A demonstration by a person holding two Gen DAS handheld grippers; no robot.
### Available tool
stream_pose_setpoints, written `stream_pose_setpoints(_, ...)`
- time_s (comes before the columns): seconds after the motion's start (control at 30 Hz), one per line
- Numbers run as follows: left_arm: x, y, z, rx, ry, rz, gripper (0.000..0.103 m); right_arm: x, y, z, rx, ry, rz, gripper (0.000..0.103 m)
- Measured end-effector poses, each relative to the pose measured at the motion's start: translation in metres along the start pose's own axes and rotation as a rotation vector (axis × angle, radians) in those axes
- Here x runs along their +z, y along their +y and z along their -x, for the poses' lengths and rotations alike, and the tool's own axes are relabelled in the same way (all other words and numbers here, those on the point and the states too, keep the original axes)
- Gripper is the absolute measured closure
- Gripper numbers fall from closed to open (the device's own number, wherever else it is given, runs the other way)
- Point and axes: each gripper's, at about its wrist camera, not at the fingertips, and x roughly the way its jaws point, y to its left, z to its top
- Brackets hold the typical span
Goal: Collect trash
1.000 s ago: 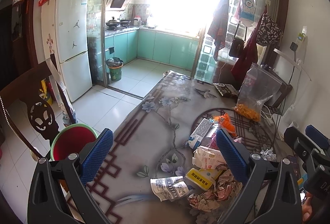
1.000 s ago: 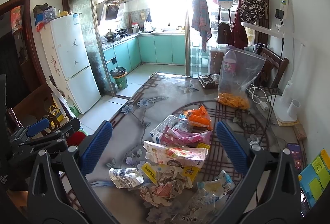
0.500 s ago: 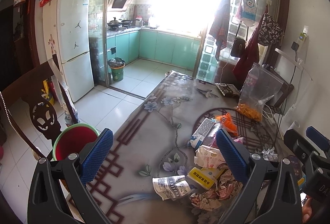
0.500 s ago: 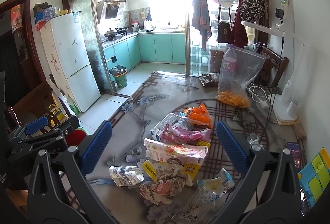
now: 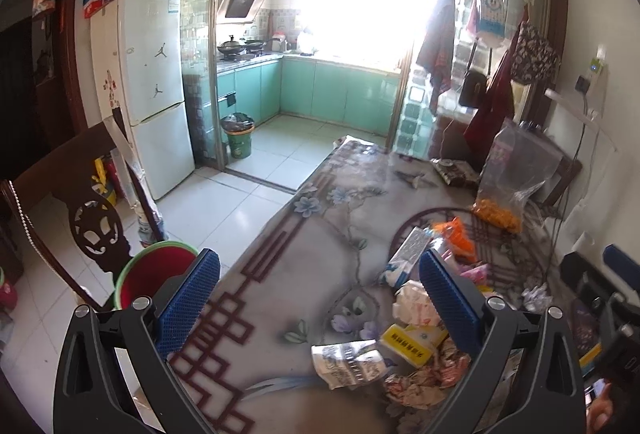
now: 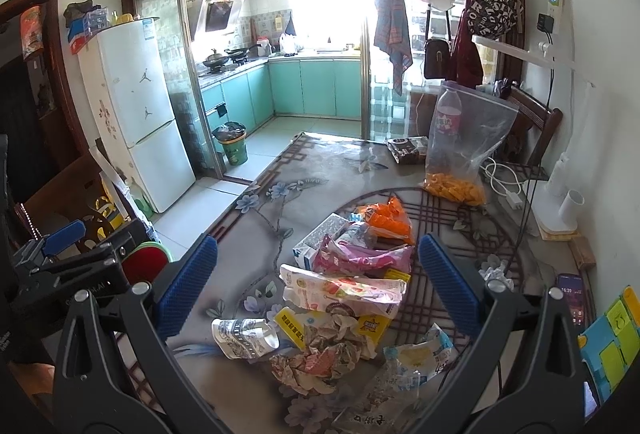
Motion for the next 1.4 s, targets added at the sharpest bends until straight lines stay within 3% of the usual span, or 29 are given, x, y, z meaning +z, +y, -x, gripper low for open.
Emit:
stream_pose_setpoints(0.13, -0.003, -0.005, -0.005, -0.019, -0.006, -0.041, 0.008, 0.000, -0.001, -0.001, -0.006, -0.007, 0.011, 0.003)
stream_pose_setpoints(0.23, -0.014, -0.007, -0.023, -0.037, 0.079, -0.081, 0.008, -0.001, -0.009, -0.005, -0.030, 0.006, 0.042, 0.003)
stream_pose_setpoints(0.3, -0.023, -0.003, -0.034, -0.084, 0.151, -0.053, 0.008, -0.004, -0.028, -0.011, -0.046, 0.021, 0.011, 0.003)
stream_pose_setpoints(0.4, -0.034, 0.007, -0.043, -0.129, 0.192, 0.008, 0.008, -0.025, -0.060, -0.034, 0.002, 0.145, -0.067, 0.003)
stream_pose_setpoints(0.47, -0.040, 0.010, -0.047, -0.139, 0.193, 0.002, 0.008, -0.049, -0.069, -0.047, -0.017, 0.246, -0.084, 0.003)
stream_pose_setpoints(0.57, -0.048, 0.014, -0.060, -0.119, 0.222, 0.015, 0.008, -0.085, -0.067, -0.063, 0.013, 0.378, -0.120, 0.003)
stream_pose_setpoints(0.67, -0.055, 0.017, -0.077, -0.147, 0.280, 0.033, 0.008, -0.111, -0.053, -0.082, 0.105, 0.486, -0.201, 0.004)
stream_pose_setpoints(0.87, -0.068, 0.018, -0.082, -0.127, 0.292, 0.032, 0.008, -0.127, -0.049, -0.117, 0.082, 0.512, -0.203, 0.010)
stream_pose_setpoints(0.97, -0.075, 0.029, -0.089, -0.158, 0.333, 0.072, 0.008, -0.132, -0.051, -0.130, 0.110, 0.543, -0.253, 0.036)
stream_pose_setpoints(1.0, -0.077, 0.032, -0.091, -0.167, 0.335, 0.074, 0.008, -0.133, -0.052, -0.133, 0.124, 0.552, -0.256, 0.052)
stream_pose_setpoints(1.03, -0.079, 0.034, -0.091, -0.174, 0.335, 0.074, 0.008, -0.135, -0.052, -0.135, 0.138, 0.563, -0.255, 0.058)
stream_pose_setpoints(1.13, -0.082, 0.035, -0.090, -0.156, 0.298, 0.046, 0.008, -0.127, -0.057, -0.127, 0.145, 0.533, -0.248, 0.063)
stream_pose_setpoints(1.23, -0.084, 0.028, -0.087, -0.160, 0.228, -0.003, 0.008, -0.108, -0.059, -0.106, 0.149, 0.444, -0.222, 0.064)
stream_pose_setpoints(1.4, -0.092, 0.013, -0.124, -0.221, 0.366, -0.004, 0.008, -0.084, -0.059, -0.082, 0.176, 0.358, -0.213, 0.063)
